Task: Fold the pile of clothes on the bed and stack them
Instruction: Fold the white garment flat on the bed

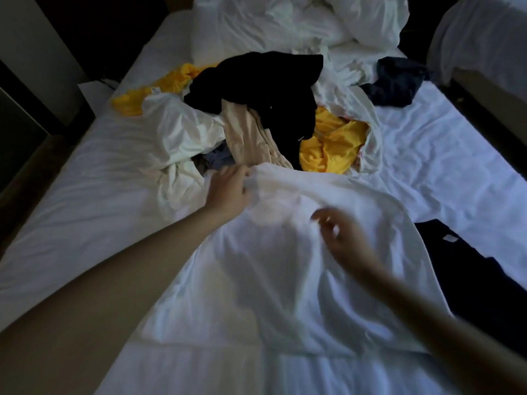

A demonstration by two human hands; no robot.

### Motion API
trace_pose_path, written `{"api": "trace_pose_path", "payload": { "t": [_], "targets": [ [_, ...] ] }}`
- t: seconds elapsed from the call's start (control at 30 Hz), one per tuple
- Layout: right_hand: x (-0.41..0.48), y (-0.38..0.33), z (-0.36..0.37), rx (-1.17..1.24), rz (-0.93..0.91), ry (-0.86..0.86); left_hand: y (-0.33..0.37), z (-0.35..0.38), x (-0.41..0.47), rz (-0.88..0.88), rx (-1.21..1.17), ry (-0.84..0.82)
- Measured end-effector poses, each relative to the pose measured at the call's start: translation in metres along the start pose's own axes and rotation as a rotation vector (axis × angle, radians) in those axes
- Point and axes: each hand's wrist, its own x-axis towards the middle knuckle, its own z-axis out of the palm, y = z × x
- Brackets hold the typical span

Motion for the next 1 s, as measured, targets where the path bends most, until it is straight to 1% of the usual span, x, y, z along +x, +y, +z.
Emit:
{"api": "trace_pose_path", "payload": {
  "t": [0.07,0.13,0.17,0.2,0.23,0.3,0.33,0.4,0.47,0.5,0.53,0.57,0.6,0.63,0.67,0.7,0.73,0.77,0.8,0.83,0.87,0.9,0.97,1.0],
  "targets": [
    [-0.056,-0.018,0.032,0.147,0.190,-0.160,0.020,0.007,0.004,0.158,-0.053,-0.102],
    [-0.098,-0.029,0.059,0.177,0.399,-0.275,0.045,0.015,0.013,0.238,-0.025,-0.190],
    [-0.105,-0.032,0.067,0.177,0.511,-0.298,0.057,0.018,0.018,0.253,-0.001,-0.239],
    [-0.108,-0.036,0.069,0.216,0.634,-0.306,0.066,0.020,0.022,0.247,0.028,-0.298],
    [-0.108,-0.040,0.067,0.336,0.793,-0.304,0.074,0.023,0.026,0.222,0.056,-0.361],
    [-0.104,-0.048,0.060,0.640,1.086,-0.378,0.083,0.028,0.037,0.148,0.134,-0.468],
    [-0.106,-0.049,0.057,0.714,1.143,-0.413,0.086,0.029,0.042,0.119,0.191,-0.511],
    [-0.111,-0.049,0.058,0.780,1.230,-0.419,0.089,0.026,0.049,0.115,0.317,-0.568],
    [-0.116,-0.049,0.064,0.854,1.287,-0.344,0.088,0.022,0.053,0.174,0.404,-0.551],
    [-0.118,-0.052,0.067,0.966,1.337,-0.259,0.085,0.021,0.054,0.207,0.397,-0.536],
    [-0.121,-0.057,0.070,1.063,1.387,-0.160,0.082,0.022,0.053,0.230,0.342,-0.534],
    [-0.126,-0.059,0.076,1.121,1.401,-0.090,0.079,0.023,0.050,0.224,0.236,-0.545],
    [-0.129,-0.063,0.081,1.138,1.437,-0.045,0.077,0.024,0.045,0.186,0.104,-0.570],
    [-0.131,-0.069,0.082,1.178,1.523,0.051,0.077,0.024,0.040,0.138,-0.014,-0.587],
    [-0.133,-0.077,0.082,1.201,1.532,0.132,0.077,0.024,0.036,0.109,-0.092,-0.567],
    [-0.134,-0.079,0.085,1.212,1.537,0.196,0.077,0.022,0.033,0.107,-0.119,-0.523],
    [-0.132,-0.085,0.084,1.223,1.548,0.291,0.077,0.020,0.030,0.128,-0.098,-0.479],
    [-0.128,-0.088,0.085,1.197,1.553,0.296,0.078,0.016,0.027,0.159,-0.042,-0.450],
    [-0.119,-0.093,0.083,1.342,1.578,0.354,0.079,0.012,0.025,0.186,0.018,-0.438],
    [-0.116,-0.090,0.084,1.417,1.632,0.467,0.080,0.008,0.022,0.205,0.060,-0.435],
    [-0.116,-0.083,0.086,1.478,1.649,0.587,0.082,0.004,0.020,0.218,0.078,-0.436],
    [-0.113,-0.080,0.086,1.492,1.622,0.661,0.082,0.002,0.019,0.228,0.086,-0.428],
    [-0.112,-0.079,0.079,1.592,1.596,0.624,0.081,-0.002,0.017,0.257,0.093,-0.387],
    [-0.110,-0.081,0.079,1.582,1.612,0.594,0.082,-0.005,0.015,0.272,0.090,-0.371]
  ]
}}
